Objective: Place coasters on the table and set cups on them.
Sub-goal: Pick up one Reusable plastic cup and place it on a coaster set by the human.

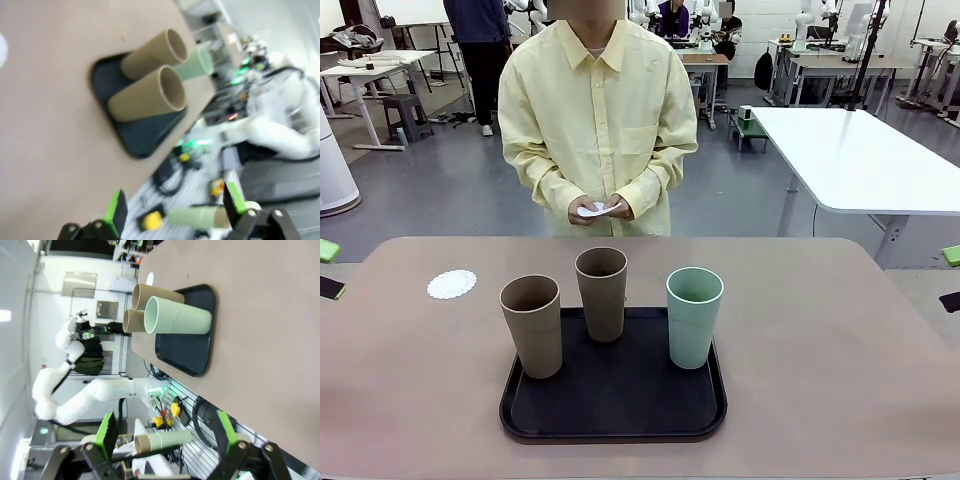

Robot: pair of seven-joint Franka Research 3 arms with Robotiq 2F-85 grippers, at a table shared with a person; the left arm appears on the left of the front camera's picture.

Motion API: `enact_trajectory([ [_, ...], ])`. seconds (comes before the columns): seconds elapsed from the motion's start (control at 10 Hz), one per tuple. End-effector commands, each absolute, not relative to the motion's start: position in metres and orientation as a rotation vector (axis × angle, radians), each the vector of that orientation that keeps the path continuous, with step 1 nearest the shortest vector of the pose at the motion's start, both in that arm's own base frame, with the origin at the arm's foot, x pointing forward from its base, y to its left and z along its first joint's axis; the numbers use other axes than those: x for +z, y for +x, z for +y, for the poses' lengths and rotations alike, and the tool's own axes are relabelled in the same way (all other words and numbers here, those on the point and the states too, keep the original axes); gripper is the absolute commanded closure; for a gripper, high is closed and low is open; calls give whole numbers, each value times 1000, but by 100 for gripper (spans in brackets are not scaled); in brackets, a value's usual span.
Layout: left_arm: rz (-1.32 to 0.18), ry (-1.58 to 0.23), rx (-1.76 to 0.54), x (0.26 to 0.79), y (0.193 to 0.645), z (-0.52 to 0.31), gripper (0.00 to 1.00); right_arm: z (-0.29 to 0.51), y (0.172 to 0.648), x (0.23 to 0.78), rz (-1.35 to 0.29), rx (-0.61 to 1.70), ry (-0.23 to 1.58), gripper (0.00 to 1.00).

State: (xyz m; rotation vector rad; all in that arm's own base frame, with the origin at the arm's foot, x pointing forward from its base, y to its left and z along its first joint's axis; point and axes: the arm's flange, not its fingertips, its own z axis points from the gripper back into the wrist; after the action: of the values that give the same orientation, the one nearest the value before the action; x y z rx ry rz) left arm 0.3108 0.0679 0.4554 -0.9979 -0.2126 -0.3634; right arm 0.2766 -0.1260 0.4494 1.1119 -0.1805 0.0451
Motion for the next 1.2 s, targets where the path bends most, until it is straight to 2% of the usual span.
enact_trajectory([
  [0.0, -319, -743, -615, 461, 333, 42, 0, -127, 278, 449, -188, 50, 1130, 0],
  [0.4, -360, -496, -957, 459, 356, -4, 0, -127, 278, 449, -188, 50, 1130, 0],
  [0.6, -320, -407, -1065, 460, 358, -29, 0, -127, 278, 449, -188, 50, 1130, 0],
  [0.9, -219, -219, -1159, 456, 359, -60, 0, -127, 278, 449, -188, 50, 1130, 0],
  [1.0, -196, -195, -1181, 455, 359, -67, 0, -127, 278, 449, -188, 50, 1130, 0],
  [1.1, -238, -215, -1131, 458, 358, -67, 0, -127, 278, 449, -188, 50, 1130, 0],
])
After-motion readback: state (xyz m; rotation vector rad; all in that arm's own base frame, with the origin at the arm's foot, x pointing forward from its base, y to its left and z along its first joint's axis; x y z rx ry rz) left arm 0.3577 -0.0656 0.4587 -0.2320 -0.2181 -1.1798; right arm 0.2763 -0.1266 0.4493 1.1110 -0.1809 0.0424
